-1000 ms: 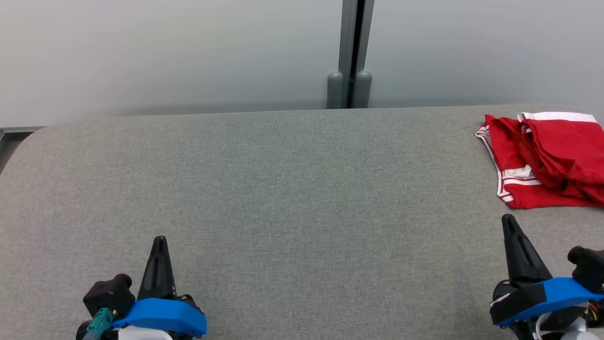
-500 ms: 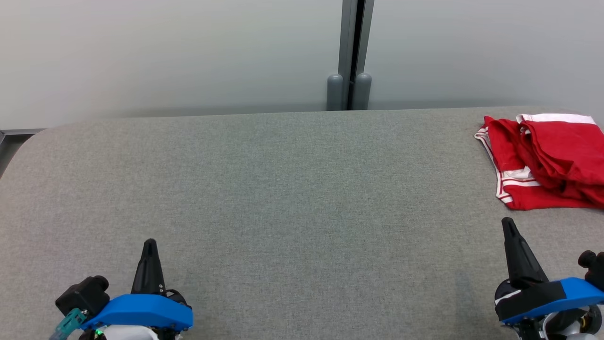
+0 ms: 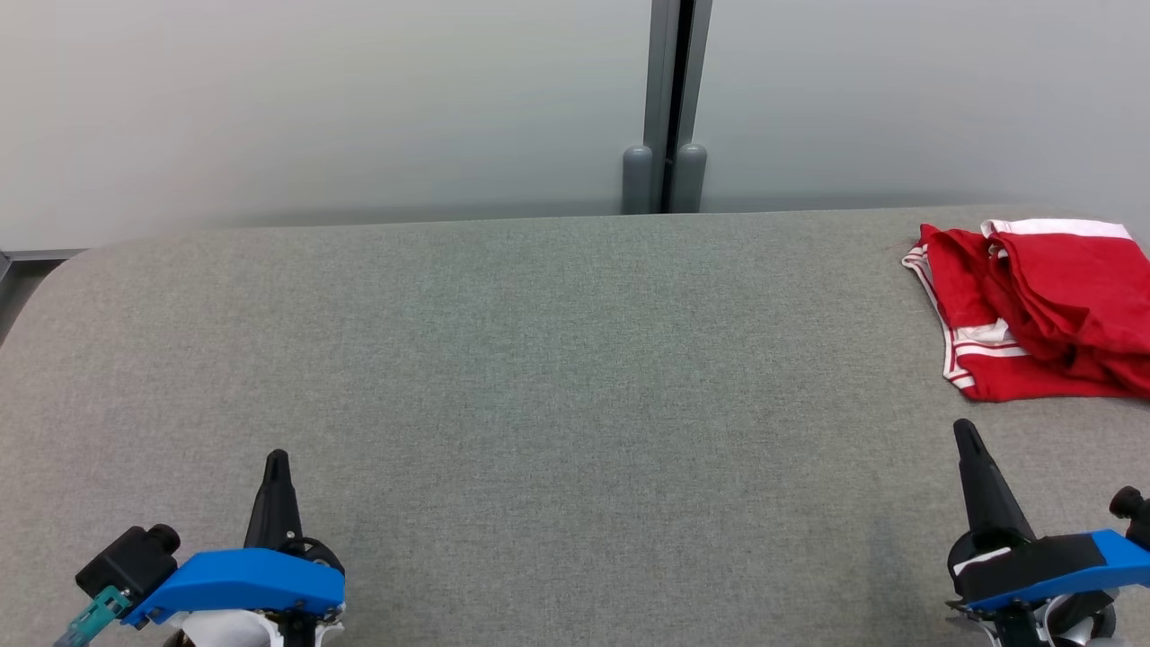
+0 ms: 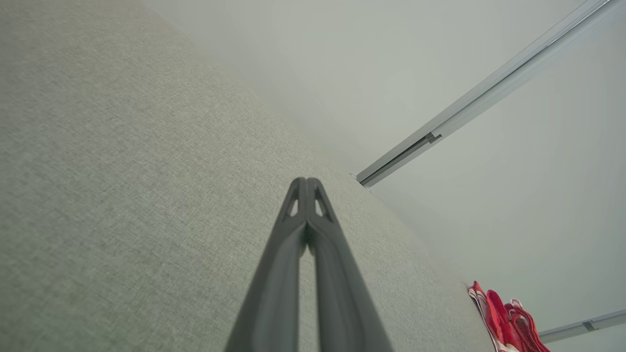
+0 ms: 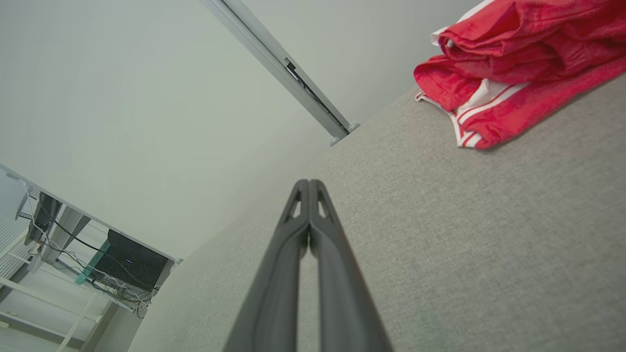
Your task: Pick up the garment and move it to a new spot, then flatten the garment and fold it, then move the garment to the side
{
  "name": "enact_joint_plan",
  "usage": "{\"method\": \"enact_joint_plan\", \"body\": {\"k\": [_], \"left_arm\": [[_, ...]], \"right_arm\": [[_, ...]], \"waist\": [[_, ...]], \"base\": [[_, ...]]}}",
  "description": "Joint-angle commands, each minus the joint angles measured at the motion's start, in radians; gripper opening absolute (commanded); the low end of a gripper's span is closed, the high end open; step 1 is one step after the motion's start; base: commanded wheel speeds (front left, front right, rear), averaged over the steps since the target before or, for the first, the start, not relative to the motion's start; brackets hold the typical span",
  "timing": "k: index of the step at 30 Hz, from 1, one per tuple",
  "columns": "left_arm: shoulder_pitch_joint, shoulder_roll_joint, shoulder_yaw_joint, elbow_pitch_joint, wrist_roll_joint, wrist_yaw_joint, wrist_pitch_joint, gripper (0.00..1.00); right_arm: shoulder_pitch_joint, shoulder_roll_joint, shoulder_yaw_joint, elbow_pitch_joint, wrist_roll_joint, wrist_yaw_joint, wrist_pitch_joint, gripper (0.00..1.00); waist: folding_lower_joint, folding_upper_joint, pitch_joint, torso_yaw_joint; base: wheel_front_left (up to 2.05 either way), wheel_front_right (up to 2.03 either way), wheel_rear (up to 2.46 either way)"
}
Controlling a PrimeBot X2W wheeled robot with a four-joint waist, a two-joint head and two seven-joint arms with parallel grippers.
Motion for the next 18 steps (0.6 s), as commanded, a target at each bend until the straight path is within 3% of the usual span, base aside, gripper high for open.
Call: {"method": "enact_joint_plan", "body": {"k": [1,18], "left_arm": [[-0.026,-0.001,0.011,-0.016,-0.031,-0.01,0.008,0.0],[-0.034,-0.008,0.05,-0.021,-0.213,-0.038,0.06,0.0]], "right_arm": [[-0.031,0.0,-0.003,-0.007,0.035,0.0,0.003,0.0],[-0.042,0.002,-0.004,0.02,0.228,0.0,0.025,0.0]], "waist": [[0.0,0.0,-0.001,0.0],[0.0,0.0,-0.008,0.0]], "base": [[0.0,0.0,0.0],[0.0,0.0,0.0]]}}
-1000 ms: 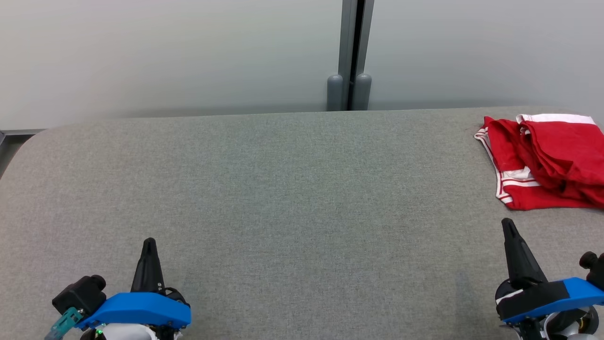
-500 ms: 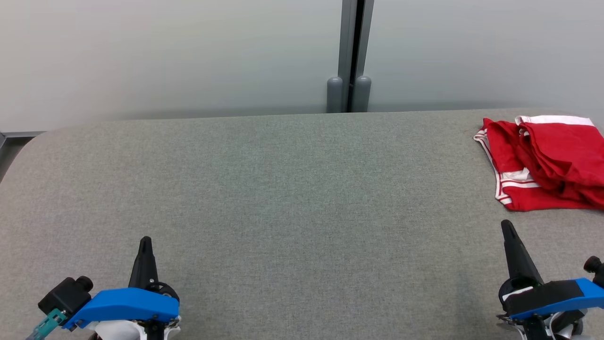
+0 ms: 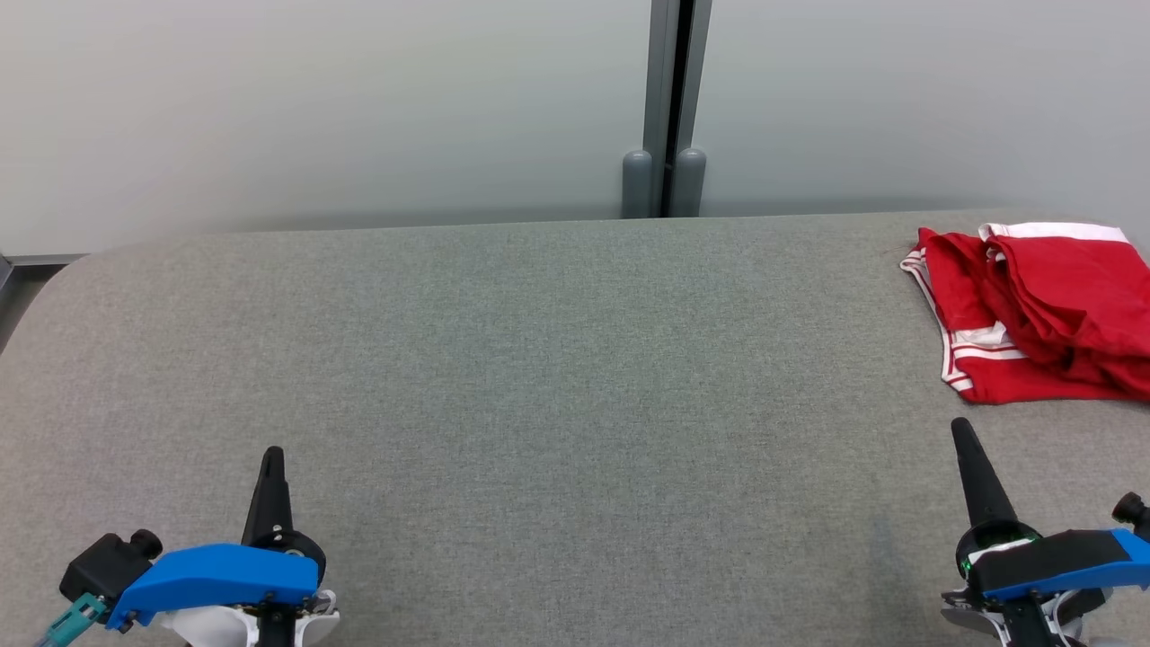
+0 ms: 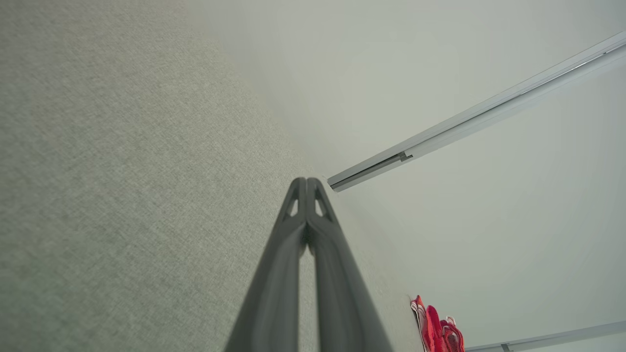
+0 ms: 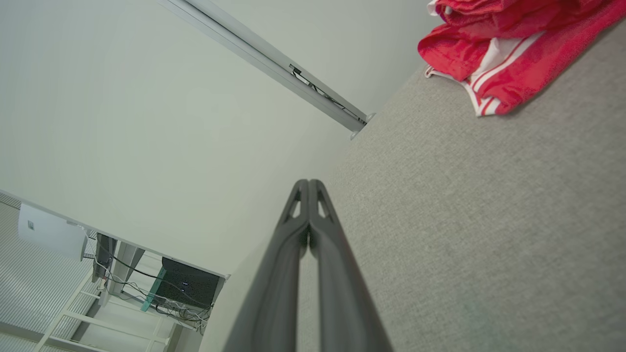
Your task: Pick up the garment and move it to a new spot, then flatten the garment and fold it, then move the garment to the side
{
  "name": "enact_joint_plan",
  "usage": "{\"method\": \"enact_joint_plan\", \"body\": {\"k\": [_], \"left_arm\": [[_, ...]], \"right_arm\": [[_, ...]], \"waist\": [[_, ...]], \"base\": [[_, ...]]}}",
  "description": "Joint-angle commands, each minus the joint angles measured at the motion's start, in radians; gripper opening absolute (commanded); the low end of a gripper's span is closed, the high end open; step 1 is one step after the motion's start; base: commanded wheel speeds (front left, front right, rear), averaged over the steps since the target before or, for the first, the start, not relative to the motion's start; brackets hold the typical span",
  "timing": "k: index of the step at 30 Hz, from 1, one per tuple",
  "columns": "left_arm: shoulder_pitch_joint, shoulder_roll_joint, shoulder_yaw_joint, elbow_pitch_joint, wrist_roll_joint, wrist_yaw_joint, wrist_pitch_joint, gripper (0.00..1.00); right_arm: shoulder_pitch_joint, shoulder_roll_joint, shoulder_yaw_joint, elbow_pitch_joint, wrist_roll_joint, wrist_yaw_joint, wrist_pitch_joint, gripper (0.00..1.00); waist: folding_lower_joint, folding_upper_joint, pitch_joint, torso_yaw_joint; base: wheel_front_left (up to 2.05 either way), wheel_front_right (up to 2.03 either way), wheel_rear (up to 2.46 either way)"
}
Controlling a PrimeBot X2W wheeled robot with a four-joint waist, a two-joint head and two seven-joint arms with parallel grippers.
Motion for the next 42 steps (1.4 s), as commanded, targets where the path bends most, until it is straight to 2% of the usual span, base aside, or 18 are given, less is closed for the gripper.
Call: {"method": "enact_joint_plan", "body": {"k": [1,42], "left_arm": [[-0.028,0.002,0.011,-0.012,-0.019,-0.007,0.005,0.0],[-0.04,-0.013,0.083,-0.022,-0.378,-0.062,0.106,0.0]], "right_arm": [[-0.027,0.0,-0.003,-0.007,0.021,0.0,0.002,0.0],[-0.045,0.005,-0.005,0.048,0.4,0.001,0.047,0.0]], "waist": [[-0.0001,-0.0001,0.0,0.0],[-0.0001,-0.0001,-0.018,-0.001]], "base": [[0.0,0.0,0.0],[0.0,0.0,0.0]]}}
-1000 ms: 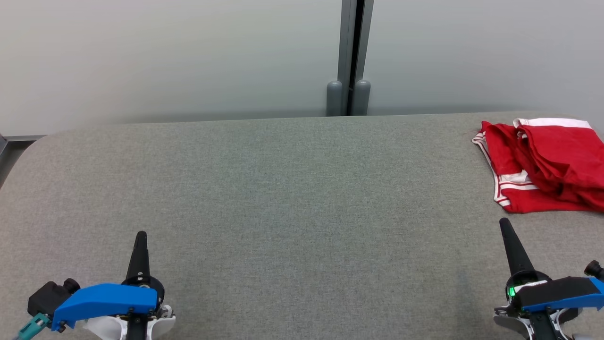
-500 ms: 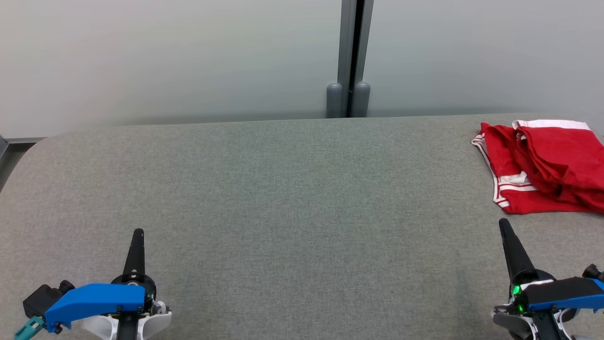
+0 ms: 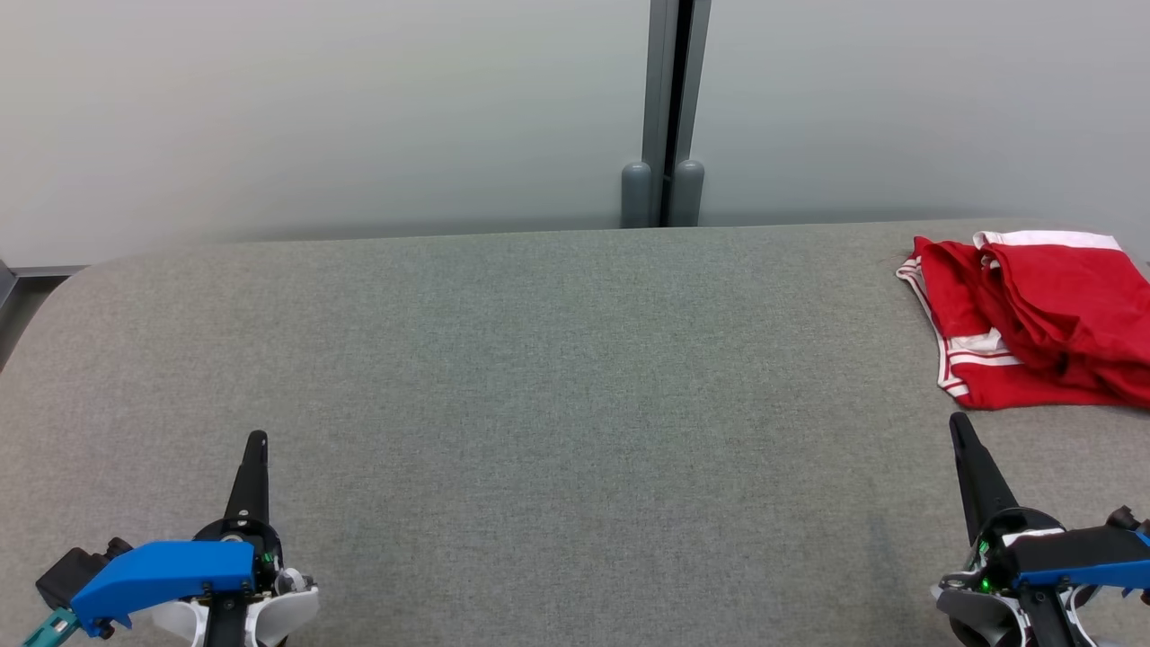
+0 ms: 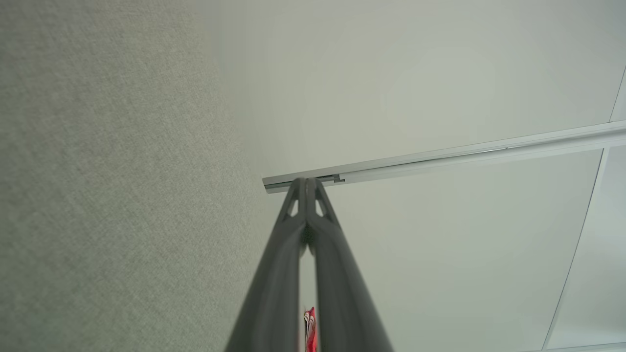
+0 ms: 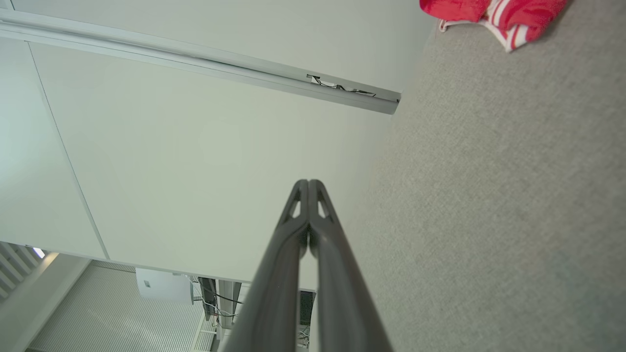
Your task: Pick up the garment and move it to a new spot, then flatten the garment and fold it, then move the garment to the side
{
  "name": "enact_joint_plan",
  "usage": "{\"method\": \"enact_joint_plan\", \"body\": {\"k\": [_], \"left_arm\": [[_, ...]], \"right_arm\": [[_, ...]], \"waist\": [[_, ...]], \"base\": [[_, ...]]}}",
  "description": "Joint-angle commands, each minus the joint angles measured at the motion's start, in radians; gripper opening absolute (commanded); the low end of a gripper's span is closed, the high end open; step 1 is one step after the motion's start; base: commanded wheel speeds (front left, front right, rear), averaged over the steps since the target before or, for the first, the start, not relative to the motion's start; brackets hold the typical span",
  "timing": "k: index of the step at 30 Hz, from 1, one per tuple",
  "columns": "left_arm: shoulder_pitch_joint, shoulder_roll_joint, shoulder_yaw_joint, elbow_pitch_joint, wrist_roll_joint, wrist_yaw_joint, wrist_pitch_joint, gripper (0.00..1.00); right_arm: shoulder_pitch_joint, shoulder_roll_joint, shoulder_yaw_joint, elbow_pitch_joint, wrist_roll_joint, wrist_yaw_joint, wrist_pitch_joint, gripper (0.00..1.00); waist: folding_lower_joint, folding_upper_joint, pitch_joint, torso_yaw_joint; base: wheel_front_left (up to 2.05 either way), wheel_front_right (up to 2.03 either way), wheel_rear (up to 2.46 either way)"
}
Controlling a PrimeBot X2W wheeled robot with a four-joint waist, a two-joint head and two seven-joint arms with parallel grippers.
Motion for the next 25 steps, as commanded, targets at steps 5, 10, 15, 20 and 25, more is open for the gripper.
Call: {"method": "enact_joint_plan", "body": {"k": [5,10,15,20,25], "left_arm": [[-0.022,-0.001,0.01,-0.009,-0.046,-0.012,0.016,0.0],[-0.02,-0.003,0.019,-0.009,-0.081,-0.019,0.026,0.0],[-0.021,-0.005,0.026,-0.01,-0.114,-0.023,0.035,0.0],[-0.022,-0.006,0.031,-0.011,-0.147,-0.029,0.043,0.0],[-0.023,-0.008,0.036,-0.012,-0.177,-0.034,0.051,0.0]], "right_arm": [[-0.016,0.002,-0.003,0.005,0.051,0.001,0.009,0.0],[-0.017,0.003,-0.003,0.01,0.087,0.001,0.015,0.0],[-0.019,0.003,-0.003,0.015,0.122,0.001,0.019,0.0],[-0.021,0.004,-0.003,0.02,0.156,0.001,0.022,0.0],[-0.024,0.004,-0.003,0.025,0.188,0.001,0.025,0.0]], "waist": [[0.0,0.0,-0.002,0.0],[0.0,0.0,-0.004,0.0],[0.0,0.0,-0.007,0.0],[0.0,0.0,-0.009,0.0],[0.0,0.0,-0.011,-0.001]], "base": [[0.0,0.0,0.0],[0.0,0.0,0.0],[0.0,0.0,0.0],[0.0,0.0,0.0],[0.0,0.0,0.0]]}}
